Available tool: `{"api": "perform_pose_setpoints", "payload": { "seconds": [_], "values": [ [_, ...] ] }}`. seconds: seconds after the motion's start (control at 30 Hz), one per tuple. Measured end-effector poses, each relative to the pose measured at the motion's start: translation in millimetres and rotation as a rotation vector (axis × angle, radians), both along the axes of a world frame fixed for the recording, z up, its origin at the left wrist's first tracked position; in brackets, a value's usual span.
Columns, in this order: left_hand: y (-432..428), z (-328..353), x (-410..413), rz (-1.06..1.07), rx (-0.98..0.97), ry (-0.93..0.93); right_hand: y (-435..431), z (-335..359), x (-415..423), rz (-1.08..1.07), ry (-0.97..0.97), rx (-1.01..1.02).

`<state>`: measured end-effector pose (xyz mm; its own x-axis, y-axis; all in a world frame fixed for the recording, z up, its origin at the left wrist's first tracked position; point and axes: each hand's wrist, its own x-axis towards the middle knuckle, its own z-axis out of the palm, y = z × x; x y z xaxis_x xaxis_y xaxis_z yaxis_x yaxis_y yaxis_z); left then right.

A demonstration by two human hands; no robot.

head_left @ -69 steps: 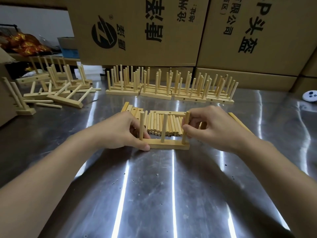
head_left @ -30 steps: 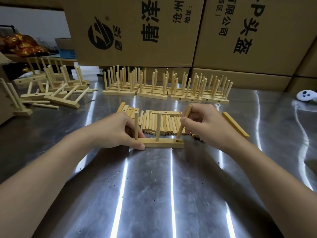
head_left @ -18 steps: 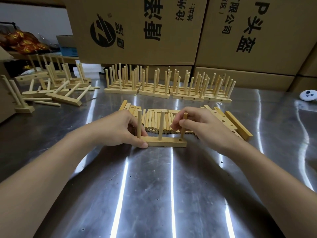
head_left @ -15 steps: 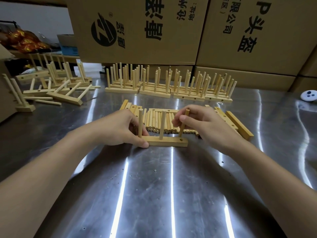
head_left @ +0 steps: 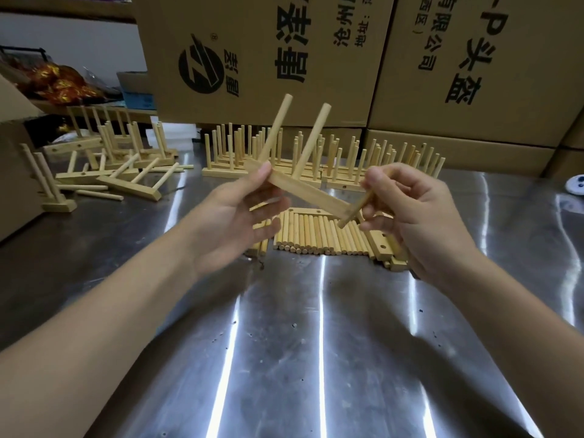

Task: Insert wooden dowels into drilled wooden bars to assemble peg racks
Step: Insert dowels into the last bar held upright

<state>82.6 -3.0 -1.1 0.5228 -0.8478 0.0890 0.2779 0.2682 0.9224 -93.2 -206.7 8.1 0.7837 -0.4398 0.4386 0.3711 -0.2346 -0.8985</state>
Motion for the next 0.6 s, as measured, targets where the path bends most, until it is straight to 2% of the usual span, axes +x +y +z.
{"api": "perform_pose_setpoints", "payload": {
  "seconds": [0.1,0.23,0.37,0.6],
  "values": [
    [-7,0,-14,0.038,-0.078,0.213,8,4,-3,0.007,-0.040,0.004],
    [-14,-1,-25,0.067,-0.105,0.391,22,8,-4,0.068,-0.018,-0.111],
    [-13,-2,-28,0.078,-0.097,0.411,42,5,-1,0.146,0.071,-0.319],
    [-14,-1,-33,0.012,-0.102,0.439,68,-6,-3,0.088,0.150,-0.647]
  ]
}}
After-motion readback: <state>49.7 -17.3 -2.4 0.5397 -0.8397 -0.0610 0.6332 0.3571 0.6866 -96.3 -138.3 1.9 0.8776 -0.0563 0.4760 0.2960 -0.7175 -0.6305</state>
